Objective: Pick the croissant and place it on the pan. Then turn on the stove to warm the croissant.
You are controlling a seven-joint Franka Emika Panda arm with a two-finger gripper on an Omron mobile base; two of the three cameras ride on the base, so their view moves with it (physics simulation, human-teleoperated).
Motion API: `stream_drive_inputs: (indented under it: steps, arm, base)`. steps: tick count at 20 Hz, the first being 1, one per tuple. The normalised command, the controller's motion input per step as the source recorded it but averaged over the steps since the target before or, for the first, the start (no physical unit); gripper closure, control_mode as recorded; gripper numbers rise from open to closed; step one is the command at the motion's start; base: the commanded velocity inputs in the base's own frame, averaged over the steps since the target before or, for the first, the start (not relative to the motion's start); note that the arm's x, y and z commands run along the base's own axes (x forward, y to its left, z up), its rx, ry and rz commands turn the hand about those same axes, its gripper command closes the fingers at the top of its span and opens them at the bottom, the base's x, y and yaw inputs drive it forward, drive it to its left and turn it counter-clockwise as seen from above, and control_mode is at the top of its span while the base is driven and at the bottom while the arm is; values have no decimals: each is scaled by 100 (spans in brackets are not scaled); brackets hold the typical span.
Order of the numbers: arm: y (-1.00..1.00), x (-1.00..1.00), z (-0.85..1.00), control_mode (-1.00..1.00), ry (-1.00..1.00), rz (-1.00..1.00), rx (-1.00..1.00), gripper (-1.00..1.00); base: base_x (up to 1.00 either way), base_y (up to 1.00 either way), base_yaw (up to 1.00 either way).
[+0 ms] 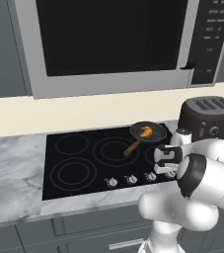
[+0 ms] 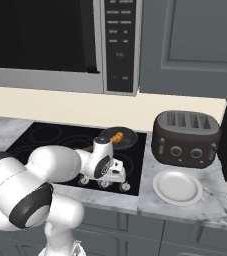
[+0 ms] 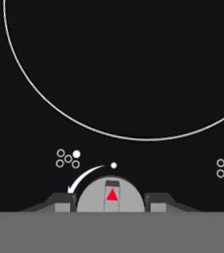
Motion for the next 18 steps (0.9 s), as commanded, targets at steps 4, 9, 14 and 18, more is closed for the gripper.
stream_drive_inputs:
  steps: [4,9,14,18]
  arm:
    - [0,-18,-6,-100,2,0,0,100]
    - [0,-1,-1,-100,0,0,0,100]
    - [0,0,0,-100,0,0,0,100]
    - [0,0,0,-100,0,0,0,100]
  base:
    - [0,0,0]
    - [0,0,0]
    - [0,0,0]
    - [0,0,0]
